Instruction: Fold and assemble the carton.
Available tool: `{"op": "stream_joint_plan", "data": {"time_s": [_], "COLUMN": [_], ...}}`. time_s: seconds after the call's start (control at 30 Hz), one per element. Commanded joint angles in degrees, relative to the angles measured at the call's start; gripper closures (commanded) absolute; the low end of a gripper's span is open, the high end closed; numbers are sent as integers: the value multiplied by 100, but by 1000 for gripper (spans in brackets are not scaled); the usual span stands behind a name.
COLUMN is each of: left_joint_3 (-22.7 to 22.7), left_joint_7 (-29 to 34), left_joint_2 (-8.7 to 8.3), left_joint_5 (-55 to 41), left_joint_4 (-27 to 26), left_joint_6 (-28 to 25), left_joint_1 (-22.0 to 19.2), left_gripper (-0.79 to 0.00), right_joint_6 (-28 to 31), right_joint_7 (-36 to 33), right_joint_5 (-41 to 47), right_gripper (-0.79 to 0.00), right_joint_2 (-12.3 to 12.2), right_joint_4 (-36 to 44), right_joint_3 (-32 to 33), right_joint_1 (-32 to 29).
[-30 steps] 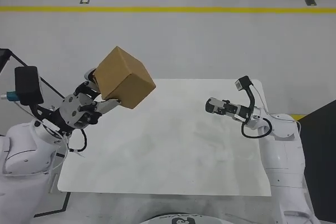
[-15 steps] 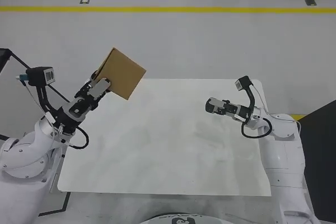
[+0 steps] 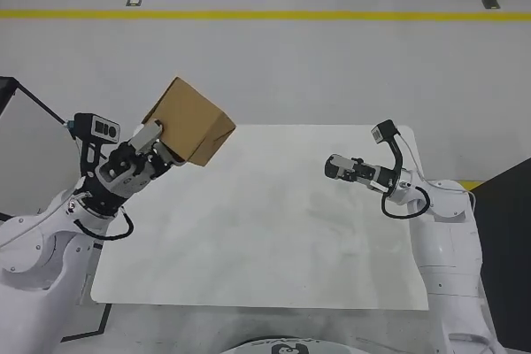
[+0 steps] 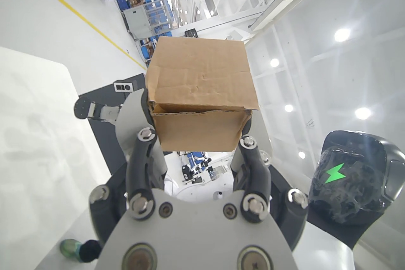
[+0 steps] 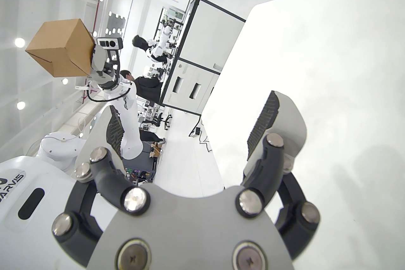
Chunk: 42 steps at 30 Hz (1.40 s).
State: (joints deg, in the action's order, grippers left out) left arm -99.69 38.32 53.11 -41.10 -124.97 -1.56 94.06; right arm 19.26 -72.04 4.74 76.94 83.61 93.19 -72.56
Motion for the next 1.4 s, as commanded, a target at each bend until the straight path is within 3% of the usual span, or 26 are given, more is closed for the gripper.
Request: {"op": "stream_joint_plan", "data": {"time_s": [0.0, 0.27, 0.47, 0.63, 1.0, 1.37], "left_joint_3": [-31, 19, -4, -107, -113, 85], "left_joint_7": [12, 104, 589, 432, 363, 112], "left_joint_2": [-4, -4, 14, 29, 37, 108], "left_joint_5": [172, 191, -992, -1741, -1832, -3942], "left_joint_4": [-17, -16, 73, 123, 146, 305], "left_joint_6": [-66, 82, 791, 1535, 1576, 2894], "left_joint_1": [-25, 8, 80, 133, 136, 13], "left_gripper": [0, 0, 0, 0, 0, 0], "right_joint_6": [0, 0, 0, 0, 0, 0], "right_joint_7": [0, 0, 0, 0, 0, 0], "right_joint_5": [0, 0, 0, 0, 0, 0], "right_gripper": [-785, -785, -785, -785, -785, -785], "right_joint_2": [0, 0, 0, 0, 0, 0], "right_joint_4": [0, 0, 0, 0, 0, 0], "right_joint_3": [0, 0, 0, 0, 0, 0], "right_joint_1": [0, 0, 0, 0, 0, 0]}}
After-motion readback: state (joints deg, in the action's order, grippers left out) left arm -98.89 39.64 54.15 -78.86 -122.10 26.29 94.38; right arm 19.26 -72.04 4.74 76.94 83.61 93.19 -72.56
